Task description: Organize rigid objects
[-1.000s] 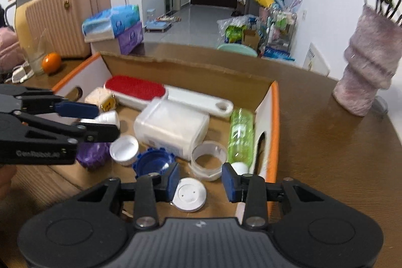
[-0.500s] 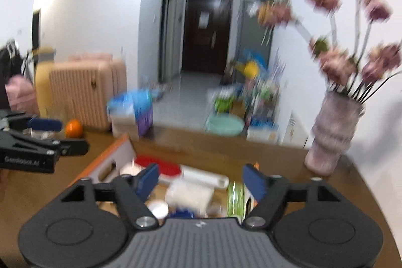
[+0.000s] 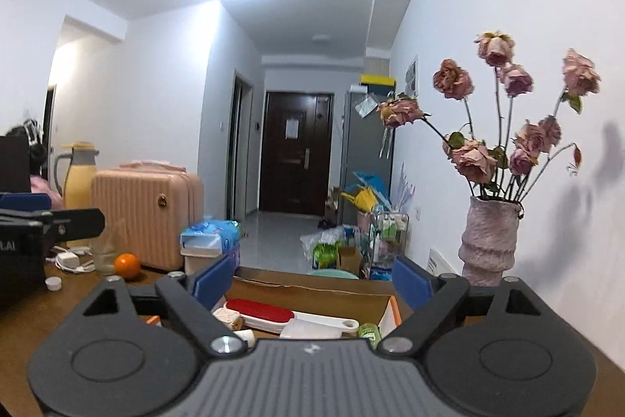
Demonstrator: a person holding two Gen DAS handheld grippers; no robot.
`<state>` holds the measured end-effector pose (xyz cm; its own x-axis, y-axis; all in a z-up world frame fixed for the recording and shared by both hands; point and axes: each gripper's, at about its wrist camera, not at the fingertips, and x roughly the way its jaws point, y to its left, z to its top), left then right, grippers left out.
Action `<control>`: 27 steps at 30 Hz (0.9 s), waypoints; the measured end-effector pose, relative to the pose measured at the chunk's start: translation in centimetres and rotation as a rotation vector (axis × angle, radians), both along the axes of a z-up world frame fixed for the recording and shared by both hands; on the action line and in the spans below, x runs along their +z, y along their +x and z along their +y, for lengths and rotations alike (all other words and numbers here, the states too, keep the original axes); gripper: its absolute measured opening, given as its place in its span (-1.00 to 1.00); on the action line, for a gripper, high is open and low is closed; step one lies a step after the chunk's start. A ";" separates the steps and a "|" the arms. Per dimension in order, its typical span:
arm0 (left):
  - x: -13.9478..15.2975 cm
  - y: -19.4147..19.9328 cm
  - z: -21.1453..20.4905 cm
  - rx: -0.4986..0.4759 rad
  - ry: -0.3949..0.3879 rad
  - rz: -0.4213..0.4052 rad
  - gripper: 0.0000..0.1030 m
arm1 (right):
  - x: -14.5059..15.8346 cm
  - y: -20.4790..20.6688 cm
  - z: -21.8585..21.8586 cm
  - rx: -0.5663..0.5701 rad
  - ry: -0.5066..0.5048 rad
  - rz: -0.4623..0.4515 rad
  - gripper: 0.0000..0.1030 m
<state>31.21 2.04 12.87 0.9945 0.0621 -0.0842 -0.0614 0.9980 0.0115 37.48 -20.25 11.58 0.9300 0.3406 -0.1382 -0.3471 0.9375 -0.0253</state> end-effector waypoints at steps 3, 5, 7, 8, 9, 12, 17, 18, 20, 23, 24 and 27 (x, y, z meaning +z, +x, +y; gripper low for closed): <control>-1.1 -1.2 -0.3 -0.006 -0.004 0.006 1.00 | -0.9 -1.5 -0.4 -0.014 0.034 -0.001 0.75; -1.5 -1.9 -0.5 -0.007 0.002 0.011 1.00 | -1.2 -2.2 -0.6 -0.023 0.034 -0.002 0.75; -1.9 -2.8 -0.5 -0.003 0.005 0.010 1.00 | -1.3 -3.1 -0.7 -0.034 0.023 -0.006 0.76; -2.0 -3.2 -0.5 -0.004 0.001 0.009 1.00 | -1.3 -3.6 -0.9 -0.040 0.023 -0.006 0.76; -2.1 -3.8 -0.5 -0.006 -0.004 0.009 1.00 | -1.2 -4.0 -1.0 -0.042 0.025 -0.006 0.76; -2.4 -5.6 -0.1 -0.023 -0.016 -0.007 1.00 | -1.4 -6.1 -1.6 -0.039 0.032 -0.014 0.80; -2.4 -9.1 0.3 -0.007 -0.027 -0.016 1.00 | -2.2 -9.6 -2.0 -0.033 -0.017 -0.042 0.83; -2.5 -10.0 0.3 0.004 -0.018 -0.010 1.00 | -2.4 -10.5 -2.2 -0.025 -0.016 -0.031 0.83; -3.0 -11.7 0.2 0.029 0.008 0.002 1.00 | -2.8 -12.2 -2.5 -0.003 -0.014 -0.022 0.83; -4.6 -14.3 0.3 0.072 0.026 0.034 1.00 | -3.6 -15.1 -2.8 0.015 -0.027 -0.019 0.84; -5.2 -15.4 0.3 0.074 0.026 0.037 1.00 | -4.0 -16.1 -2.8 0.027 -0.036 -0.010 0.84; -6.5 -18.8 -0.2 0.056 0.047 0.031 1.00 | -5.2 -18.9 -3.0 0.049 -0.058 0.025 0.85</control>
